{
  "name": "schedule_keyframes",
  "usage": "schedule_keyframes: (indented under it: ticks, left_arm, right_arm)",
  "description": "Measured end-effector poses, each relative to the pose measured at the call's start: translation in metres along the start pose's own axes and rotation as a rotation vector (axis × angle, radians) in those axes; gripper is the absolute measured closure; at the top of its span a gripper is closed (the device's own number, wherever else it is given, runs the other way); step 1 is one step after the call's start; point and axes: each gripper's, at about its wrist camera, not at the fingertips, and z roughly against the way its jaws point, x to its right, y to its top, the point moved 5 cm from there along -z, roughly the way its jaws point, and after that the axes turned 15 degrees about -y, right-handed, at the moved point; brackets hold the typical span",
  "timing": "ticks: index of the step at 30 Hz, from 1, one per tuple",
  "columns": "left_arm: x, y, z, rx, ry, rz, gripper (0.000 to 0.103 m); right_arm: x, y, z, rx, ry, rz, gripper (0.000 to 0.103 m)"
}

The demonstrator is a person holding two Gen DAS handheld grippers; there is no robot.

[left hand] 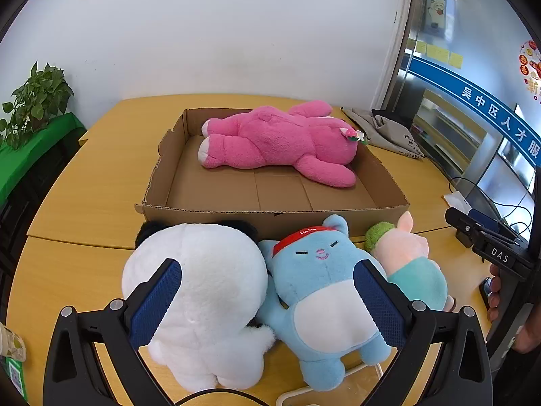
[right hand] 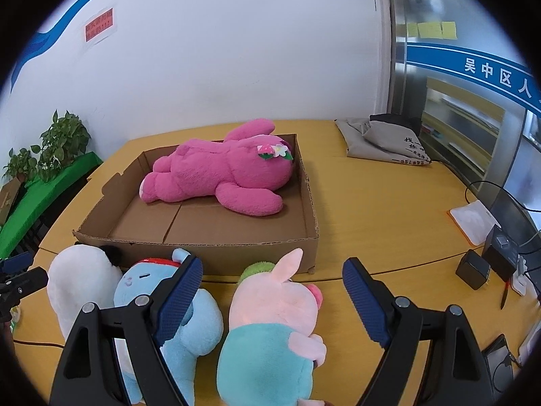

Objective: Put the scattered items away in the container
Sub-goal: 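Withdraw both grippers from the box toward the plush toys beside it, then move both grippers onto the white plush bear and close them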

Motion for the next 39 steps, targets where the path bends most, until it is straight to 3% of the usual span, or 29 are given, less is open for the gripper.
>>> schedule_keyframes:
  ticks: [39]
  left_arm:
    - [-0.007, 0.005, 0.009, 0.05, -0.005, 0.013, 0.0]
  right_arm:
    - [-0.012, -0.001, -0.004, -0.009, 0.0, 0.027, 0.018]
